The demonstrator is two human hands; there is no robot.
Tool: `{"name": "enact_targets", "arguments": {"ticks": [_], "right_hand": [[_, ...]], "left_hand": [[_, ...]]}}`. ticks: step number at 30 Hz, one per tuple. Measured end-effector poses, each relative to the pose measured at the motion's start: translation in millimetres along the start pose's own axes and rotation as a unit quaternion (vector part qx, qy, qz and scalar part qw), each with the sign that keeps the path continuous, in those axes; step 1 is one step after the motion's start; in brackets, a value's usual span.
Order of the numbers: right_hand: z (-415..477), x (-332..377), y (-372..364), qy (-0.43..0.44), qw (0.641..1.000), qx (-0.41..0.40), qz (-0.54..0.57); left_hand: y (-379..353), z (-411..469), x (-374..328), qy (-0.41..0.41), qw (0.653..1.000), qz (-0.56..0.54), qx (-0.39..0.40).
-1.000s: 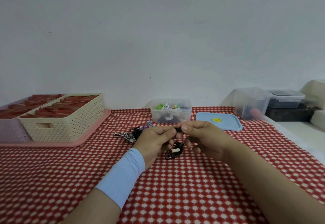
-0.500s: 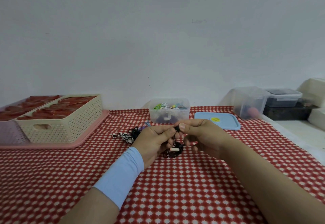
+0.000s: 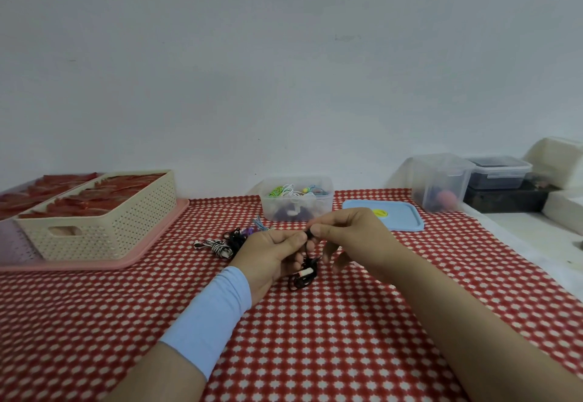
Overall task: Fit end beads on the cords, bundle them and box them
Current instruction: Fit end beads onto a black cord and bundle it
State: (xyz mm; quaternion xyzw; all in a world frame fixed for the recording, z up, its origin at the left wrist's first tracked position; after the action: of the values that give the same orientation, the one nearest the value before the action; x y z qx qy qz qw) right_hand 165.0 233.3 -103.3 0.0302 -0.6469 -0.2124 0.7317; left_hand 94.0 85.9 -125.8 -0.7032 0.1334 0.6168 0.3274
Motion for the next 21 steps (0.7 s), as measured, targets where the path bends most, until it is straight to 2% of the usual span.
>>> {"name": "enact_targets", "arguments": {"ticks": [3, 7, 17, 21], "right_hand": [[-1.0, 1.8, 0.5, 0.012, 0.999, 0.017, -0.046], [0.4, -0.5, 3.2, 0.028, 0.993, -0.008, -0.112], [-0.5, 1.4, -3.0, 0.048, 0.994, -0.017, -0.099], [-1.7, 2.2, -4.5, 0.056, 0.994, -0.025, -0.089]], "left_hand": [[4.6, -0.9, 0.1, 0.006, 1.000, 0.010, -0.007], [6.1, -1.2, 1.6, 0.009, 0.999, 0.040, -0.008], [11.4, 1.7, -0.2, -0.012, 0.995, 0.089, -0.038], [8.8, 1.5, 0.6, -0.002, 0.998, 0.048, -0.036]]}}
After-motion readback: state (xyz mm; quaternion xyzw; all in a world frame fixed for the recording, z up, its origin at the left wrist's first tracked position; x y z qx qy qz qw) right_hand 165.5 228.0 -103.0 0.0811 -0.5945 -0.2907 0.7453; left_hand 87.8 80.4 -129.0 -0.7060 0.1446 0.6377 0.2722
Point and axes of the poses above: each hand's wrist, its own z-axis towards the middle knuckle, its own y-axis out of the back of the hand, x = y × z, the point moved 3 cm from there along z, towards the middle knuckle, and after that the axes turned 9 degrees about -z, right-handed, at the moved point
